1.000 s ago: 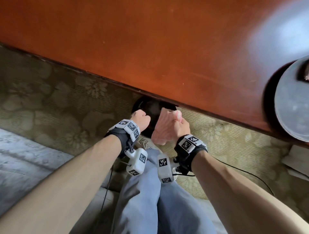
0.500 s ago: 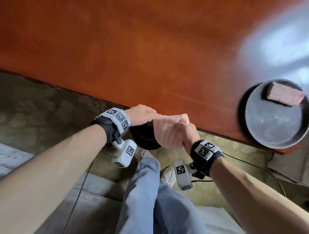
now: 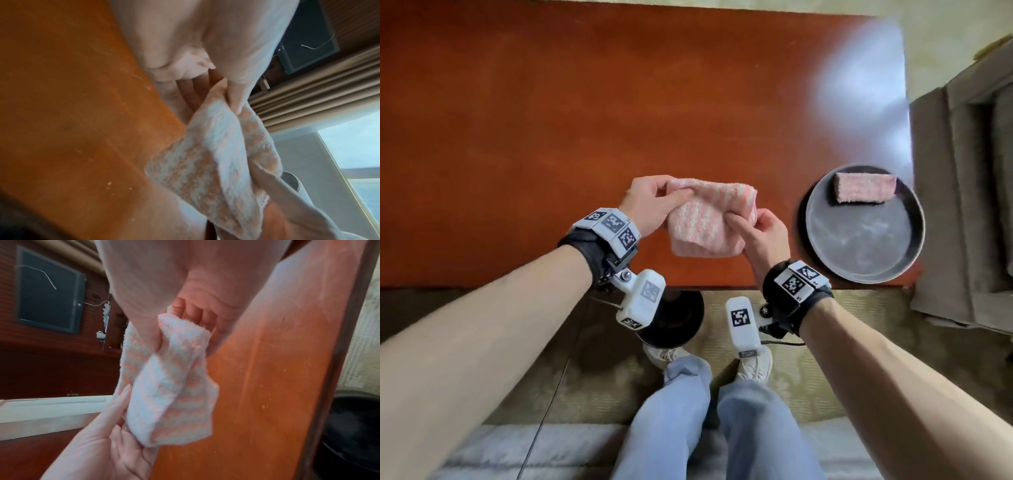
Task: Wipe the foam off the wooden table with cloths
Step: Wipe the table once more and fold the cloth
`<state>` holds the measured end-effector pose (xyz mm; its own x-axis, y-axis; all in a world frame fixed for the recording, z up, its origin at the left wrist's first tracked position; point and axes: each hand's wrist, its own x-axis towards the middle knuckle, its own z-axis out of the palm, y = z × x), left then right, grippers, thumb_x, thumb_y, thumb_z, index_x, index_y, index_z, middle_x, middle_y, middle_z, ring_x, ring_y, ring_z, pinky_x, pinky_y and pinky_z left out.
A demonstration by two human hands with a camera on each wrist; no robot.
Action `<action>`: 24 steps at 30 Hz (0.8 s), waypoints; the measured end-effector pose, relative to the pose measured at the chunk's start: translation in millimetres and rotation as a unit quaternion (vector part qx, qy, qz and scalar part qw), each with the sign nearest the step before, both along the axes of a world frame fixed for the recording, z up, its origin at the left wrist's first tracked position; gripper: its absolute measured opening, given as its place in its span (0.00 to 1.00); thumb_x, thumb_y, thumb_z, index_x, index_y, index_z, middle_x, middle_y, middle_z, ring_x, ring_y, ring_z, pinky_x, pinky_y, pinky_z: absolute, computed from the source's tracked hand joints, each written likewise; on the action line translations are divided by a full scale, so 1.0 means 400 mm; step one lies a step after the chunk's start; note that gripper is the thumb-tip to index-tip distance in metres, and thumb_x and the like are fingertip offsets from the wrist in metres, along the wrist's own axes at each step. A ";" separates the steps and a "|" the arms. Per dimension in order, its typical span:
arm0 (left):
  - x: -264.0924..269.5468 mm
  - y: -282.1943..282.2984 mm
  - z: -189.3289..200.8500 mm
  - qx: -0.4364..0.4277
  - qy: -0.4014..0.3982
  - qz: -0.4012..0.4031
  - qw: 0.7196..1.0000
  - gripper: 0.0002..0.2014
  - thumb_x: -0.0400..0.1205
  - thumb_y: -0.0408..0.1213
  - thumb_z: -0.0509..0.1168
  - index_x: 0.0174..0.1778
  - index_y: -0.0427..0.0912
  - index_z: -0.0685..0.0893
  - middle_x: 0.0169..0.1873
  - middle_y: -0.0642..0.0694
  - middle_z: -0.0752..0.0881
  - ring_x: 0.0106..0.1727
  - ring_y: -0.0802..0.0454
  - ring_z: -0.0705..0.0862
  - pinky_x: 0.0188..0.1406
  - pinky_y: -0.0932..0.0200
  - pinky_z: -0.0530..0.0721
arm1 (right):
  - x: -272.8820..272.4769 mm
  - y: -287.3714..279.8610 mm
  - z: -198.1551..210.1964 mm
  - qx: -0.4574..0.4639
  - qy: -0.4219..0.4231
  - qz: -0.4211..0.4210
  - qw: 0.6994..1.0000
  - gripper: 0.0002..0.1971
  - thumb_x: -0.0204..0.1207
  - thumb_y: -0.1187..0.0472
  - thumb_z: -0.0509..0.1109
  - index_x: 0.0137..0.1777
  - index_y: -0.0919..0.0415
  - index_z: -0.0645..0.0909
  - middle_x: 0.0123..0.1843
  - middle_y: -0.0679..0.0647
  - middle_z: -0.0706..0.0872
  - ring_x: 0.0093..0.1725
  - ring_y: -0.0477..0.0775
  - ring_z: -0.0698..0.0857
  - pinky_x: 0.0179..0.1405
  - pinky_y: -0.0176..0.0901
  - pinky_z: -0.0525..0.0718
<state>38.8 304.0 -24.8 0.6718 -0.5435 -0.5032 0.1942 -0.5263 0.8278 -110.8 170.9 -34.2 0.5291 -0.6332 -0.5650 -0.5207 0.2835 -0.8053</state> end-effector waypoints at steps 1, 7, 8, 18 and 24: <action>-0.005 -0.030 0.000 -0.007 -0.006 0.005 1.000 0.12 0.81 0.41 0.71 0.46 0.32 0.87 0.42 0.37 0.88 0.44 0.48 0.85 0.49 0.47 0.86 | -0.009 -0.017 0.002 -0.017 -0.003 0.000 1.000 0.17 0.62 0.48 0.80 0.43 0.58 0.82 0.42 0.57 0.88 0.41 0.53 0.86 0.47 0.61 0.86; -0.096 -0.217 -0.036 0.005 0.022 -0.007 1.000 0.27 0.78 0.57 0.71 0.49 0.30 0.84 0.40 0.48 0.87 0.42 0.51 0.85 0.43 0.53 0.82 | -0.102 -0.154 -0.020 -0.045 -0.023 -0.019 0.999 0.12 0.69 0.57 0.71 0.50 0.61 0.82 0.46 0.56 0.89 0.46 0.54 0.87 0.51 0.56 0.86; -0.118 -0.244 -0.042 0.010 0.071 -0.011 0.997 0.28 0.75 0.60 0.74 0.51 0.35 0.87 0.45 0.49 0.91 0.47 0.51 0.89 0.48 0.51 0.86 | -0.123 -0.181 -0.027 -0.045 -0.022 -0.034 0.998 0.10 0.70 0.60 0.70 0.50 0.61 0.83 0.45 0.56 0.88 0.44 0.51 0.86 0.50 0.55 0.85; -0.277 -0.529 -0.101 0.117 0.115 -0.157 0.974 0.15 0.84 0.44 0.69 0.63 0.41 0.83 0.56 0.43 0.90 0.55 0.45 0.90 0.57 0.40 0.89 | -0.310 -0.472 -0.094 0.015 0.034 -0.123 0.992 0.14 0.58 0.63 0.71 0.46 0.55 0.83 0.46 0.57 0.89 0.48 0.58 0.88 0.50 0.67 0.88; -0.347 -0.729 -0.129 0.133 0.046 -0.183 0.973 0.13 0.80 0.44 0.74 0.56 0.42 0.87 0.50 0.48 0.90 0.49 0.51 0.89 0.50 0.54 0.87 | -0.412 -0.657 -0.139 0.011 0.091 -0.106 0.990 0.23 0.64 0.64 0.76 0.60 0.55 0.77 0.56 0.51 0.86 0.52 0.50 0.87 0.51 0.52 0.89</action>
